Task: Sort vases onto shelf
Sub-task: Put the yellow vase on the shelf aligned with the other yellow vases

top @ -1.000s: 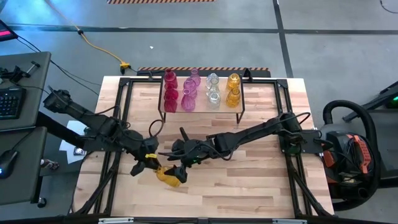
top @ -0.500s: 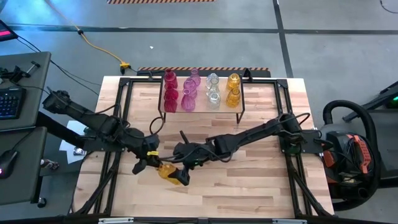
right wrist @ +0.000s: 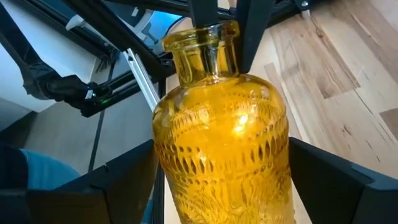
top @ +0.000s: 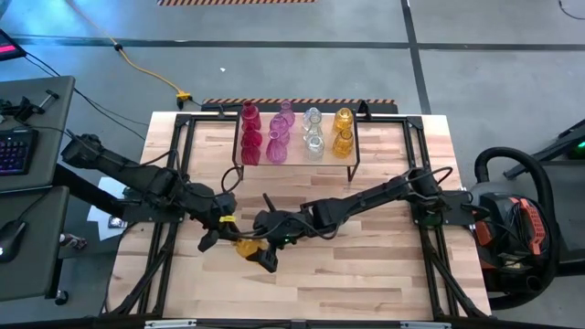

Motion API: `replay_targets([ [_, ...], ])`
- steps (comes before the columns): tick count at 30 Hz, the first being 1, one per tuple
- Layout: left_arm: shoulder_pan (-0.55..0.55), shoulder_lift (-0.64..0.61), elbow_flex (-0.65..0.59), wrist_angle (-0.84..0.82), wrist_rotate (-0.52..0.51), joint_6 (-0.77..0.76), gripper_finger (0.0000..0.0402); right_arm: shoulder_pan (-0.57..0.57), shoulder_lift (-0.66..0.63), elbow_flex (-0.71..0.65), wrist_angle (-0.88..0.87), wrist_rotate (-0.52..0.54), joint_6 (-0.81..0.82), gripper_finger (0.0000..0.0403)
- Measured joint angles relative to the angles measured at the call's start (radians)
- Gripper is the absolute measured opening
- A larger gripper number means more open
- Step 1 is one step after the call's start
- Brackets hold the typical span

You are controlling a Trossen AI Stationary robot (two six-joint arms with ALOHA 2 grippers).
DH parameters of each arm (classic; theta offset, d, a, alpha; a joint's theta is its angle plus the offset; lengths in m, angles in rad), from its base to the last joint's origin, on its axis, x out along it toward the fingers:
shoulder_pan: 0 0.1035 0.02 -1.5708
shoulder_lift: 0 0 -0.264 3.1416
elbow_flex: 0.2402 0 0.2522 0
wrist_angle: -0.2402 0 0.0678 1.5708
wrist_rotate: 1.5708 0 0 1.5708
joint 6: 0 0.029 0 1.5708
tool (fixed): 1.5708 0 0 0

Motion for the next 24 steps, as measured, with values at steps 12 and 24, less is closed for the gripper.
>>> replay_targets([
  [12, 0.000, 0.000, 0.000, -0.002, 0.000, -0.004, 0.0037, 0.000, 0.000, 0.000, 0.009, 0.011, 0.021, 0.0264],
  [24, 0.000, 0.000, 0.000, 0.014, 0.022, -0.007, 0.0040, 0.001, 0.000, 0.000, 0.014, 0.007, 0.075, 0.0261],
])
